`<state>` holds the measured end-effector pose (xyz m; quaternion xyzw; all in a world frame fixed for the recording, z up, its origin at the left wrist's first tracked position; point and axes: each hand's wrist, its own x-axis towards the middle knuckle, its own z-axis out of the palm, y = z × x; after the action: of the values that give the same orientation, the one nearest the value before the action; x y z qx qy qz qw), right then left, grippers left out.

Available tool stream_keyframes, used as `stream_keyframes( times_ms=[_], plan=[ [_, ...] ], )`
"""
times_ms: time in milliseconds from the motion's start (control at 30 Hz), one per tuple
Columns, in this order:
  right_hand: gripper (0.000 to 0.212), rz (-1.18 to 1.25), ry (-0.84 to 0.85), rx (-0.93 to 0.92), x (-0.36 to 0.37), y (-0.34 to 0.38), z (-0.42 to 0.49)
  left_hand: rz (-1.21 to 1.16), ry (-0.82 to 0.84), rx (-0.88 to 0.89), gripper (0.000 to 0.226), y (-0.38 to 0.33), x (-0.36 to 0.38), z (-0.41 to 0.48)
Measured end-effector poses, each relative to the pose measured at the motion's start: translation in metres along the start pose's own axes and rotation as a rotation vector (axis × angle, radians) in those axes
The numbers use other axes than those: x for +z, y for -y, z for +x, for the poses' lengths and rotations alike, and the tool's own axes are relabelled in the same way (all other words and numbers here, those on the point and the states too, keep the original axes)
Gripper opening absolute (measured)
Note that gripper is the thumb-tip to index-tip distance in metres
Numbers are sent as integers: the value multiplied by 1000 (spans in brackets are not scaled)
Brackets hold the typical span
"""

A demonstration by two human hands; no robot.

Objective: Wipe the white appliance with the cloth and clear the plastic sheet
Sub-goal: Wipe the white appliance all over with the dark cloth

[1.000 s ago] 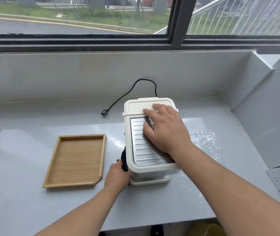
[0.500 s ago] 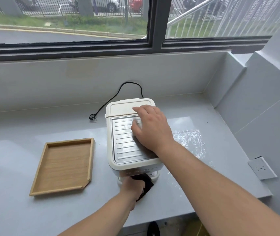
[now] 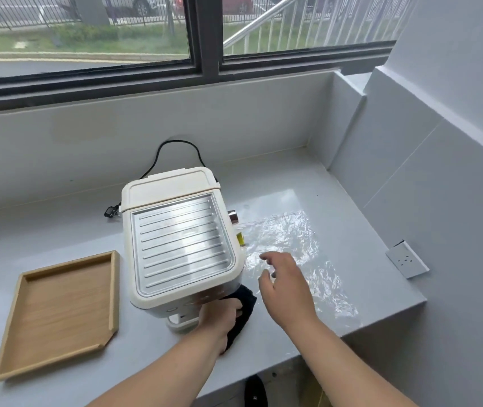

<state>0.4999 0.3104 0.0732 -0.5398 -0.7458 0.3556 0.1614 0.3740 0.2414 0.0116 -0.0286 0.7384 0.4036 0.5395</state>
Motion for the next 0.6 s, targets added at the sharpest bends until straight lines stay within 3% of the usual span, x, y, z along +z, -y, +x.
stream_keyframes(
  times_ms=[167,433,500,600],
  plan=[
    [29,175,298,291,39,-28,-16,-69,87,-4,15,0,5,5],
    [22,434,199,471,70,-32,-6,28,102,-18,18,0,5,2],
    [16,478,212,512,74,-34,-3,146,60,50,6,-1,4,-6],
    [9,539,199,558,73,-40,5,362,78,178,6,-7,5,-26]
  ],
)
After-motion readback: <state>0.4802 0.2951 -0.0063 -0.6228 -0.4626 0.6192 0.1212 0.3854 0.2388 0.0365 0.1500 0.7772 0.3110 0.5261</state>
